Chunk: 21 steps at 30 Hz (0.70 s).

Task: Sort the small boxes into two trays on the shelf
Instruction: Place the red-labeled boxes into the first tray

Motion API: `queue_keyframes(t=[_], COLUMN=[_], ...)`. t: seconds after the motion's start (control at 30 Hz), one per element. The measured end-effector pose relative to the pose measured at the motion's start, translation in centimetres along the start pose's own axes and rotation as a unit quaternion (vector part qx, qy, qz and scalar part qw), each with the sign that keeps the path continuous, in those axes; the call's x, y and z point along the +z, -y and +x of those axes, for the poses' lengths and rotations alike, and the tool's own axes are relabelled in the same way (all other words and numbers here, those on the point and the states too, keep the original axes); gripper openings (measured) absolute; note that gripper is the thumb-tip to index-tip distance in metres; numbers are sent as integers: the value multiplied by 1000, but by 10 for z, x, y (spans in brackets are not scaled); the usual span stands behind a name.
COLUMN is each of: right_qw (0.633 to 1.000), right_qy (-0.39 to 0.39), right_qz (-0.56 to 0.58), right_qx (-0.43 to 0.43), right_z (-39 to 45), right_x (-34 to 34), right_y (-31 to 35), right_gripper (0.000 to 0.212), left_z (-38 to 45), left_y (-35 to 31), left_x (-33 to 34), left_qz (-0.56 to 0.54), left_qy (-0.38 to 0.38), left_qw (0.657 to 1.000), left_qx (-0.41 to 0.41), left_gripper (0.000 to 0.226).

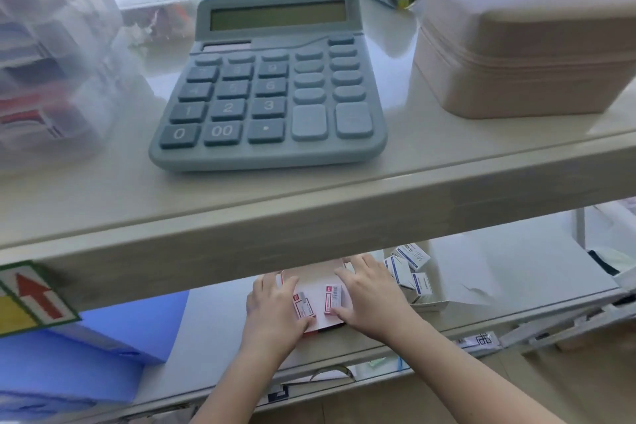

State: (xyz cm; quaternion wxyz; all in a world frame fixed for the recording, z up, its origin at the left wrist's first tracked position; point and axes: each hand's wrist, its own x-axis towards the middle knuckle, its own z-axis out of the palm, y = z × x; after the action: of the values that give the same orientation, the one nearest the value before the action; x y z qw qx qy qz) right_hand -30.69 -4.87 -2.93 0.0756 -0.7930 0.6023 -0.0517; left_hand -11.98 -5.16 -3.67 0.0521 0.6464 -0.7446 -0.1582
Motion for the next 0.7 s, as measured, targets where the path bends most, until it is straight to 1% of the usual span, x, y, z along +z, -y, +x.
queue_keyframes(t=[0.07, 0.2, 0.27, 0.33, 0.4, 0.43, 0.5, 0.57, 0.63, 0.7], right_qw=[999, 992, 987, 985, 986, 989, 993, 988, 984, 983], right_qy=[1, 76, 97, 114, 125, 120, 87, 69, 73, 66], right_qz=[4, -64, -93, -99, -68, -37, 48, 117, 150, 156], right_qx=[-39, -82, -90, -89, -84, -80, -71, -69, -67, -75], right_z=[4, 18, 25, 30, 33, 33, 30, 26, 25, 25], right_x=[-2, -2, 0, 2, 4, 4, 4, 4, 6, 10], right_y=[1, 12, 15, 15, 12, 10, 7, 5, 4, 3], right_gripper=[55, 50, 44, 43, 49, 52, 58, 60, 56, 47], left_z=[1, 0, -1, -2, -3, -4, -5, -5, -5, -5], left_y=[1, 3, 5, 7, 8, 8, 9, 10, 10, 11], left_x=[1, 4, 6, 7, 8, 8, 9, 10, 10, 10], left_qz=[-3, 7, 1, -21, -34, -40, -48, -53, -58, -54], left_qy=[-10, -4, -7, -21, -29, -30, -32, -35, -35, -33], left_qw=[1000, 999, 999, 999, 999, 998, 998, 998, 997, 997], left_qx=[16, 31, 32, 30, 28, 26, 26, 29, 31, 34], left_gripper=[71, 53, 52, 57, 59, 60, 59, 56, 54, 53])
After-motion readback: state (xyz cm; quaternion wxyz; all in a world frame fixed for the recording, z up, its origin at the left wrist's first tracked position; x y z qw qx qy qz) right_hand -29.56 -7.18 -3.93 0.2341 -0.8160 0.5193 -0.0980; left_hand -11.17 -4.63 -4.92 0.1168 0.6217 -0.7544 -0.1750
